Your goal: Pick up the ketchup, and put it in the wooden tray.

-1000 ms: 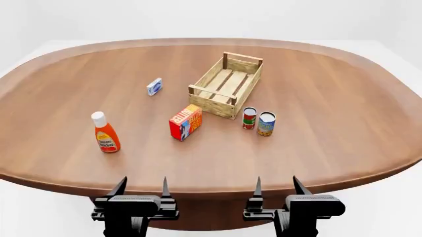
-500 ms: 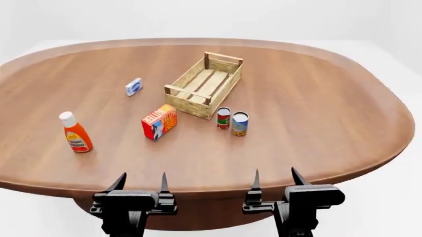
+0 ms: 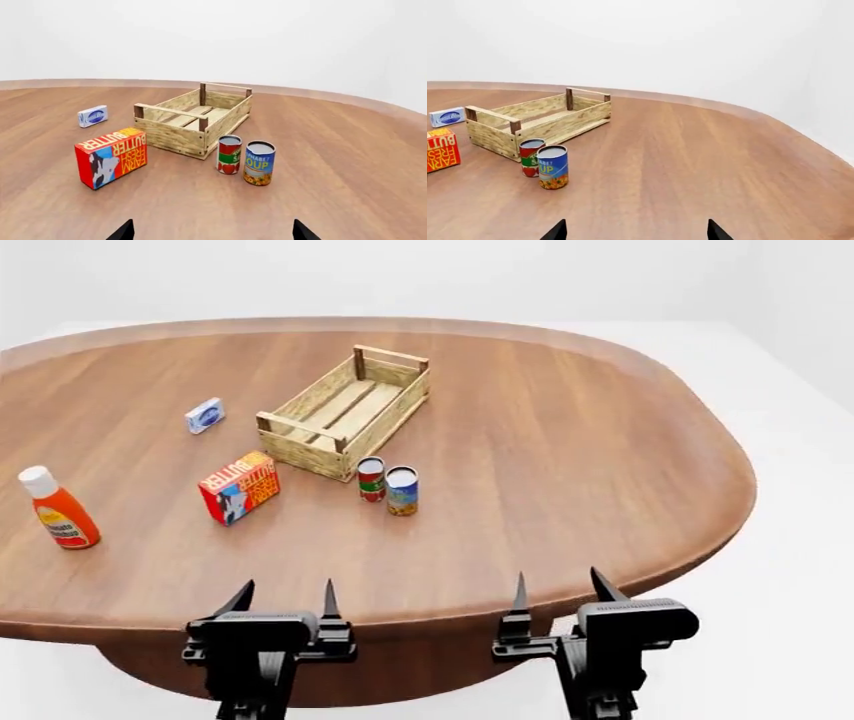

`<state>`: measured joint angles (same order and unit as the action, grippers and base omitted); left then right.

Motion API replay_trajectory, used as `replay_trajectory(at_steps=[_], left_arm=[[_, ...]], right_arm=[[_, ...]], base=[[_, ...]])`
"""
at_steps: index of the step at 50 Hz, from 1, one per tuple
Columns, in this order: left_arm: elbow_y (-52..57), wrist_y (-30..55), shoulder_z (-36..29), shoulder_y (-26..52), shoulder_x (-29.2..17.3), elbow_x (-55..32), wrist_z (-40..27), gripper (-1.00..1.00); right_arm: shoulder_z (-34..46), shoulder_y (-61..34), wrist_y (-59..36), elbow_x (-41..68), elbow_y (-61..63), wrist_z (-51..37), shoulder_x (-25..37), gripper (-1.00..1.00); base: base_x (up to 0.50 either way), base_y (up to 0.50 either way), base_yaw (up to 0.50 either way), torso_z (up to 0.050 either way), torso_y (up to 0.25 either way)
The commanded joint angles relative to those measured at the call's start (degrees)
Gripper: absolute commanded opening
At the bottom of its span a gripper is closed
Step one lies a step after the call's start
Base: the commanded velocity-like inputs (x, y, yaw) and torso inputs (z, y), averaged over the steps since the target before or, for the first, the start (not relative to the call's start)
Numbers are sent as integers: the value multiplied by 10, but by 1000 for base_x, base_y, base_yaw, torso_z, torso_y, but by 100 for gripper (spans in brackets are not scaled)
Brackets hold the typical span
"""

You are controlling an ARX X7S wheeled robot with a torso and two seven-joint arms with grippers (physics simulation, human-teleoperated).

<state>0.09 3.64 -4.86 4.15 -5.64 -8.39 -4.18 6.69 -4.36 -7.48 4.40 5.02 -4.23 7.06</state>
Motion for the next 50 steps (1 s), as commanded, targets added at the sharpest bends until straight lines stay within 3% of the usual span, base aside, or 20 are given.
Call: replay_trajectory(at_steps=[1, 9, 18, 44, 50], left_arm=[[7, 32, 0, 36, -12, -14, -6, 100], [24, 113, 0, 113, -26, -29, -9, 100], [9, 138, 3, 173, -32, -34, -14, 100], [4, 128, -8, 175, -40, -36, -24, 100], [0, 125, -10, 176, -41, -37, -25, 100]], right_arm=[[6, -19, -30, 4, 17, -5, 11, 100], [12, -71, -111, 22, 45, 15, 28, 100], [13, -125, -169, 36, 55, 30, 44, 100], [21, -137, -163, 41, 49, 26, 49, 100], [27, -135, -164, 30, 59, 19, 56, 100]], base=[[0, 0, 0, 0, 0], [0, 0, 0, 0, 0], [80, 0, 0, 0, 0], [475, 0, 0, 0, 0], [0, 0, 0, 0, 0]])
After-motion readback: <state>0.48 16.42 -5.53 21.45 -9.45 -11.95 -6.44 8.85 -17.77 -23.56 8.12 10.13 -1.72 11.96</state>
